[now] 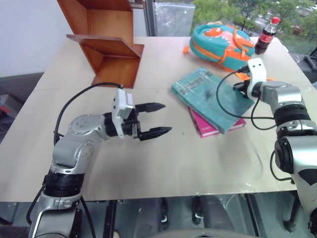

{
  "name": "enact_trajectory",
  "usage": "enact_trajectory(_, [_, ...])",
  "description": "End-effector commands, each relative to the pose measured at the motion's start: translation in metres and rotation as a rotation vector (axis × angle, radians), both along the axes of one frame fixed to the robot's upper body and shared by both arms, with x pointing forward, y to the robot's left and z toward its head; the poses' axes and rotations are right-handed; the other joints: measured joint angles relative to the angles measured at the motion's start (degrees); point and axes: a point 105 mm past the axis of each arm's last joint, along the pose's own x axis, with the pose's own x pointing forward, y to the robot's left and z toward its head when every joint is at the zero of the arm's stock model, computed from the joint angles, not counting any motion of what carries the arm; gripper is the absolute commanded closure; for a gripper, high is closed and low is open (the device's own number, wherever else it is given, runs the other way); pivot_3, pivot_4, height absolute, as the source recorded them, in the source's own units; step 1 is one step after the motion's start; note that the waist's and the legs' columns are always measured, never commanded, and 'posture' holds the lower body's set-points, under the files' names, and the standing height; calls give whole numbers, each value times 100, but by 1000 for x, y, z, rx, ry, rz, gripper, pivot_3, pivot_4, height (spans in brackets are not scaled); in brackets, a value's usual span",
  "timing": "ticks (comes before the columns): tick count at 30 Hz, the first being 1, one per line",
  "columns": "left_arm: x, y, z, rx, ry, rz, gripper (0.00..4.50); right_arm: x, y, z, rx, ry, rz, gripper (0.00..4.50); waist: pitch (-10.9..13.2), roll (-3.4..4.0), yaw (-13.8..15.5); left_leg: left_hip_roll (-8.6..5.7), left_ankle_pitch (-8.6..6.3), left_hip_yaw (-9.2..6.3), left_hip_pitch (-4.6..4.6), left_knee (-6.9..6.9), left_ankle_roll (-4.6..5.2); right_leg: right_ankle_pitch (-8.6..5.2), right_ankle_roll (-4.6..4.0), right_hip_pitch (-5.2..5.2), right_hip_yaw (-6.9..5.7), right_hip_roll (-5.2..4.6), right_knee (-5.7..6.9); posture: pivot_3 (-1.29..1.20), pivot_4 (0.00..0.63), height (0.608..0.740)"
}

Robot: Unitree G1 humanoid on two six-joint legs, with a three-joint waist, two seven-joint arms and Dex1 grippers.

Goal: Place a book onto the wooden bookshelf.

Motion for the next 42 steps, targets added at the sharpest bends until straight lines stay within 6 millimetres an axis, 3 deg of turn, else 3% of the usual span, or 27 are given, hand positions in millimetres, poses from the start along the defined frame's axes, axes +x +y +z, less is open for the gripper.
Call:
enact_trajectory(1, [-3, 5, 11, -2, -62, 14, 263, -2, 16, 22, 15, -59, 91, 4450, 1, 1, 5, 0, 0, 1, 0, 0, 0, 0, 0, 0, 0, 0, 0, 0, 150, 740])
enact_trajectory(11, [0, 10, 8, -2, -50, 23, 263, -15, 34, 17, 43, -43, 154, 4450, 1, 2, 5, 0, 0, 4, 1, 1, 0, 0, -1, -1, 2, -1, 1, 0, 150, 740])
enact_trajectory(18, [3, 12, 8, -15, -41, 30, 263, -18, 35, 17, 38, -68, 150, 4450, 1, 2, 6, -1, 0, 6, 1, 1, 0, 0, -1, -3, 4, 0, 3, 0, 150, 740])
enact_trajectory(24, [12, 22, -1, -43, 30, 128, 263, -33, 4, 39, 26, -246, 107, 4450, 1, 2, 40, -1, 0, 5, 0, 0, -1, 0, -1, -4, 3, -1, 2, 0, 150, 740])
enact_trajectory(27, [13, 23, -9, -28, 50, 154, 263, -59, -10, 52, 11, -383, 111, 4450, 1, 2, 65, -2, 0, 3, -2, 0, 0, 0, 1, -3, 2, -5, -1, 0, 150, 740])
enact_trajectory(29, [15, 22, -13, -19, 65, 170, 263, -78, -17, 49, -22, -373, 126, 4450, 3, 6, 46, -2, 0, -1, -6, -1, -1, -1, 1, -3, -3, -5, -4, 0, 150, 740])
enact_trajectory(30, [16, 21, -16, -15, 77, 177, 263, -90, -19, 48, -41, -370, 138, 3966, 4, 8, 58, -3, 0, 5, -3, -2, -1, 0, 1, -4, 3, -4, -3, 0, 150, 740])
enact_trajectory(31, [18, 21, -19, -10, 87, 187, 263, -103, -19, 49, -56, -372, 158, 3773, 4, 8, 51, -2, 0, 1, -3, -2, -1, -1, 1, -3, 1, -4, -2, 0, 150, 740])
enact_trajectory(33, [22, 21, -23, -5, 114, 207, 263, -125, -15, 51, -79, -380, 202, 2767, 4, 9, 41, 0, 0, 2, 2, -1, -1, -1, 2, -2, 3, -2, 0, 0, 150, 740])
enact_trajectory(34, [24, 20, -24, -5, 128, 211, 263, -140, -8, 52, -76, -385, 250, 2121, 4, 9, 32, 0, 0, 4, 6, -1, -1, -2, 3, -1, 7, 0, 0, 0, 150, 740])
enact_trajectory(35, [26, 19, -25, -10, 146, 212, 263, -152, -3, 52, -63, -381, 287, 1906, 4, 9, 24, 0, 0, 5, 7, -1, -1, -2, 3, 0, 8, 0, 0, 0, 150, 740])
enact_trajectory(36, [27, 18, -27, -20, 182, 215, 263, -166, 3, 52, -55, -377, 324, 1298, 4, 10, 42, 3, 0, 10, 10, 0, -1, -4, 9, -1, 14, 3, 0, 0, 150, 740])
enact_trajectory(37, [29, 16, -28, -33, 217, 217, 263, -179, 8, 52, -54, -370, 359, 1104, 3, 8, 57, 2, 0, 3, 8, 0, 0, -12, 21, -1, 9, 1, 1, 0, 150, 740])
enact_trajectory(39, [30, 12, -31, -65, 318, 207, 263, -204, 18, 49, -51, -344, 425, 126, 3, 8, 80, 5, 0, -4, 10, 1, -1, -13, 22, 4, 7, 3, 3, 0, 150, 740])
enact_trajectory(42, [36, 6, -29, -169, 508, 208, 263, -233, 31, 42, -55, -298, 497, 51, 2, 3, 129, 3, -1, -12, 7, 7, 1, -14, 23, 7, 10, 0, 3, 0, 150, 740])
